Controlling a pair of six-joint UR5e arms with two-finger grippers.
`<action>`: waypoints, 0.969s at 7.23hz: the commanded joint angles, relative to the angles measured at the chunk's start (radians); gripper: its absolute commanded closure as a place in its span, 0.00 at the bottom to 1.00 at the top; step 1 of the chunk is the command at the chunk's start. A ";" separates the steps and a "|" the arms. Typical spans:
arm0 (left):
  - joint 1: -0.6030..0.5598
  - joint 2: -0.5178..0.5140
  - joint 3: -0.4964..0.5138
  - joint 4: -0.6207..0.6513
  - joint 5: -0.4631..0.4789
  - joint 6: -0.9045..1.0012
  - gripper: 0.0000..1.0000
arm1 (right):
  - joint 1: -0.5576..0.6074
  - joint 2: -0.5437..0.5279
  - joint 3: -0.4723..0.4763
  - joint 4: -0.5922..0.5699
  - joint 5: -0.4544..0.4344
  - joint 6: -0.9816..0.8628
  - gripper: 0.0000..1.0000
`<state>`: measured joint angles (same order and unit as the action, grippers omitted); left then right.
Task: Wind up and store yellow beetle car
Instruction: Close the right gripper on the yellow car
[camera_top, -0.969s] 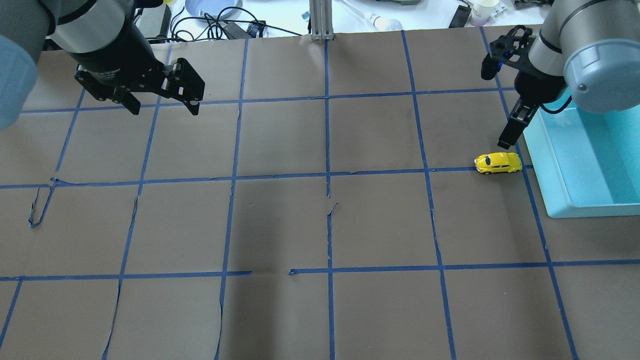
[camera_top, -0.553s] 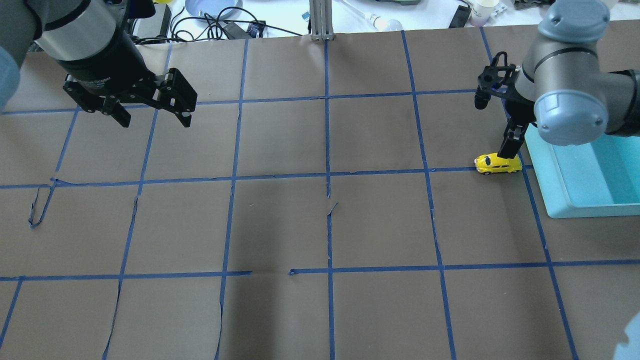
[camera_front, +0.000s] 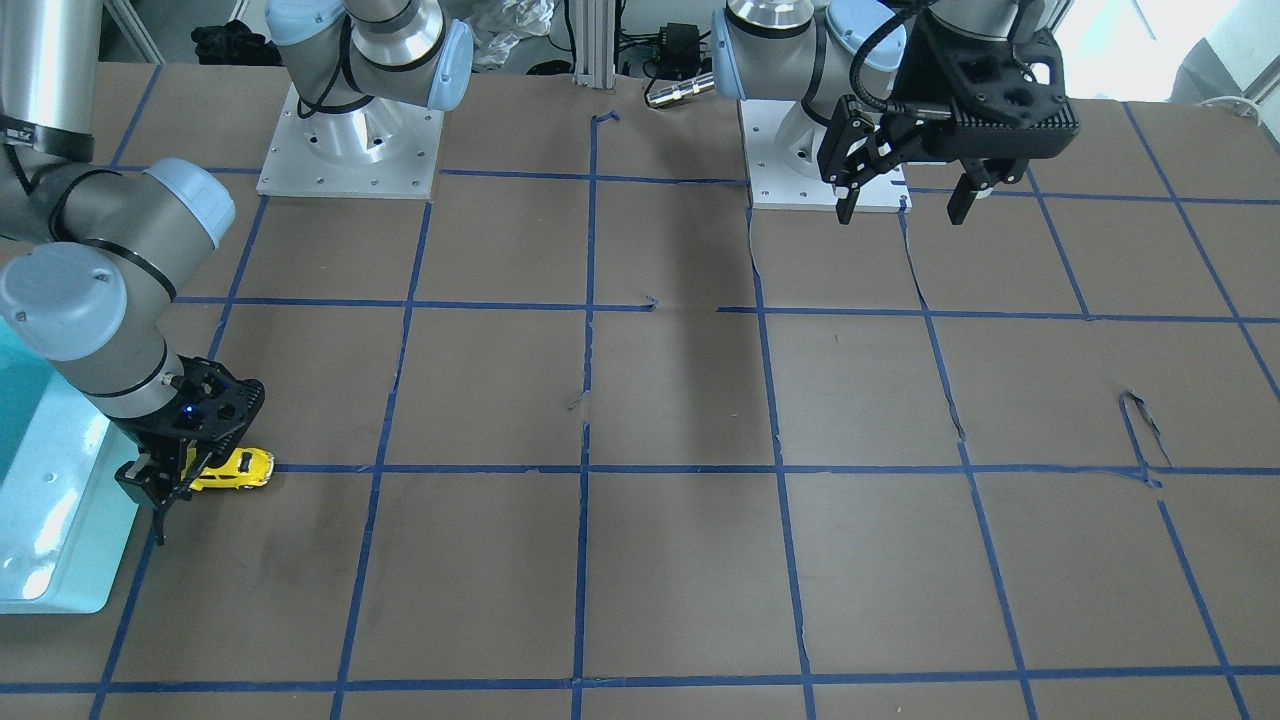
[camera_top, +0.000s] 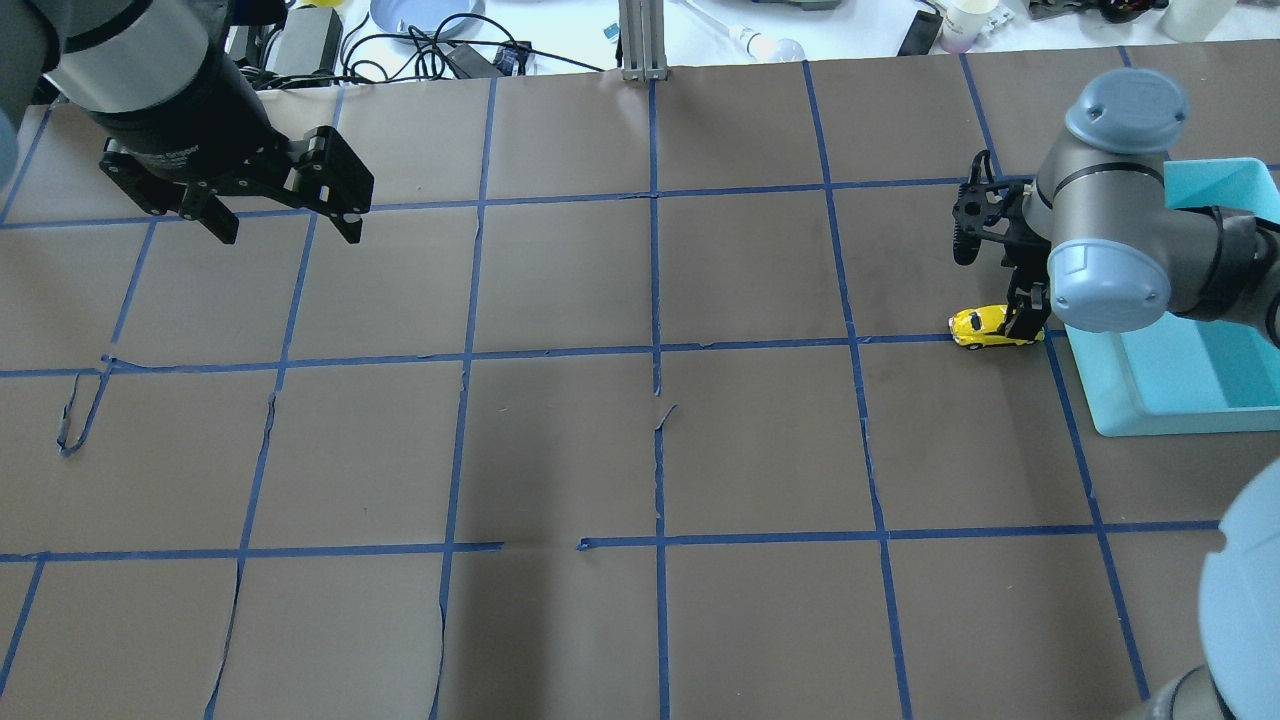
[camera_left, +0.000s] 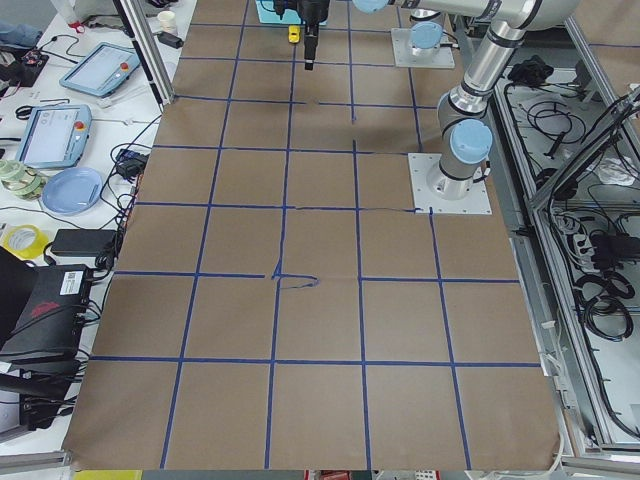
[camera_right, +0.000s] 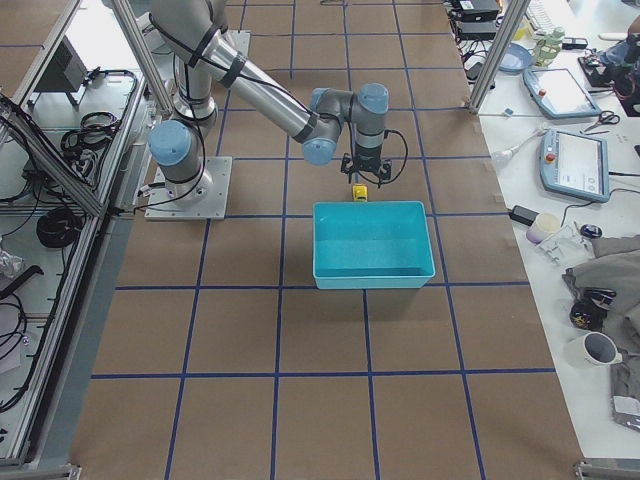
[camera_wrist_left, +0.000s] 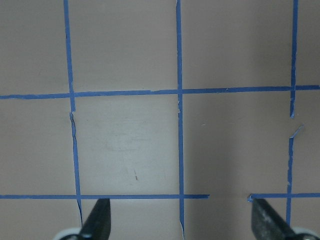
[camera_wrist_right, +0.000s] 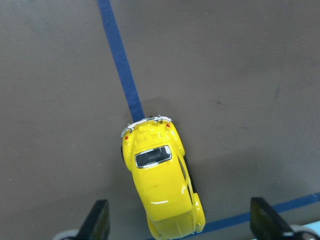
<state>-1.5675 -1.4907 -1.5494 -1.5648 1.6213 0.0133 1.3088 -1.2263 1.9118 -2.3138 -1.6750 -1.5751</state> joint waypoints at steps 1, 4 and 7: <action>0.004 0.024 -0.011 0.011 0.003 0.000 0.00 | -0.003 0.033 0.003 -0.009 0.000 -0.008 0.00; 0.010 0.061 -0.020 0.006 0.002 0.002 0.00 | -0.003 0.065 0.003 -0.007 0.001 -0.008 0.19; 0.015 0.041 -0.070 0.023 -0.001 0.008 0.00 | -0.003 0.060 -0.006 -0.001 -0.014 -0.066 1.00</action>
<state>-1.5538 -1.4429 -1.6007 -1.5470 1.6203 0.0200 1.3055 -1.1635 1.9109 -2.3189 -1.6842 -1.6151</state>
